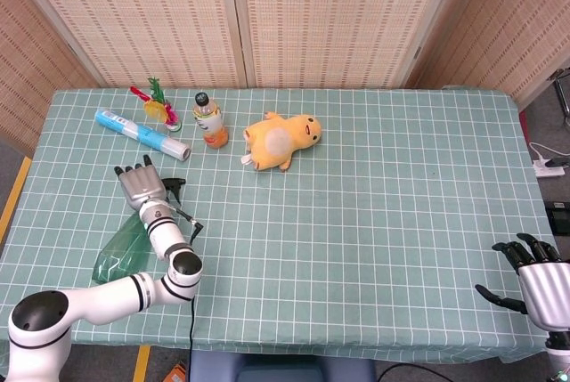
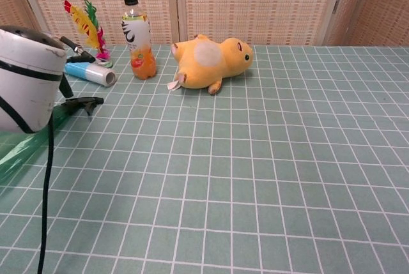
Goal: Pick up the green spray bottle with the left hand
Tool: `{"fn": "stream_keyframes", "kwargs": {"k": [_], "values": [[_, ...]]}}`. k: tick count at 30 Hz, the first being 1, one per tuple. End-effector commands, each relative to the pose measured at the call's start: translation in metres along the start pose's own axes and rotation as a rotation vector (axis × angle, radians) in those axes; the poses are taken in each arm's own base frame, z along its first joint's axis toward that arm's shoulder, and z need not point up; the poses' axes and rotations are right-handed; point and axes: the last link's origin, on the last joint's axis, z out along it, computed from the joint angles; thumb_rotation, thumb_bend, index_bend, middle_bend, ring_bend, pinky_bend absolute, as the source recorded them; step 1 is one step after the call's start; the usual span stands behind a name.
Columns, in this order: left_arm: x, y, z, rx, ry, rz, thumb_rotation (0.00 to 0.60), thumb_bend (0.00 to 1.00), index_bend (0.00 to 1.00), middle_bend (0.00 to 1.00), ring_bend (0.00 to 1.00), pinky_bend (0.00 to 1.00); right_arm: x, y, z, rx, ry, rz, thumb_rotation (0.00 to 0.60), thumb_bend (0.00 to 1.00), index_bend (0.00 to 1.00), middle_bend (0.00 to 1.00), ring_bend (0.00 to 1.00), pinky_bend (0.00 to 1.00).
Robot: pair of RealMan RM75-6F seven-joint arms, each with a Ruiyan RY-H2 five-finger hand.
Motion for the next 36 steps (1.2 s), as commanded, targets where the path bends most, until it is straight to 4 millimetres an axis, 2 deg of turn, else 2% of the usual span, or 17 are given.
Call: {"fn": "stream_keyframes", "kwargs": {"k": [1,9,19,36], "values": [[-0.005,-0.009,0.002,0.042,-0.071,-0.016,0.6,0.22,0.02,0.19,0.17,0.09,0.0,0.0,0.0,0.001,0.0,0.002,0.6,0.0,0.38,0.42,0.23,0.34],[0.0,-0.019,0.002,0.112,-0.048,0.005,0.6,0.22,0.03,0.24,0.2,0.13,0.0,0.001,0.0,0.008,0.0,0.011,0.6,0.0,0.38,0.42,0.24,0.34],[-0.012,-0.025,0.005,0.151,-0.135,-0.015,0.6,0.22,0.01,0.24,0.2,0.14,0.001,0.001,-0.001,0.01,-0.002,0.016,0.6,0.0,0.38,0.43,0.24,0.34],[-0.019,-0.012,0.006,0.135,-0.164,-0.049,0.6,0.22,0.0,0.24,0.2,0.13,0.0,0.001,-0.001,0.01,-0.002,0.015,0.6,0.0,0.38,0.43,0.24,0.34]]}}
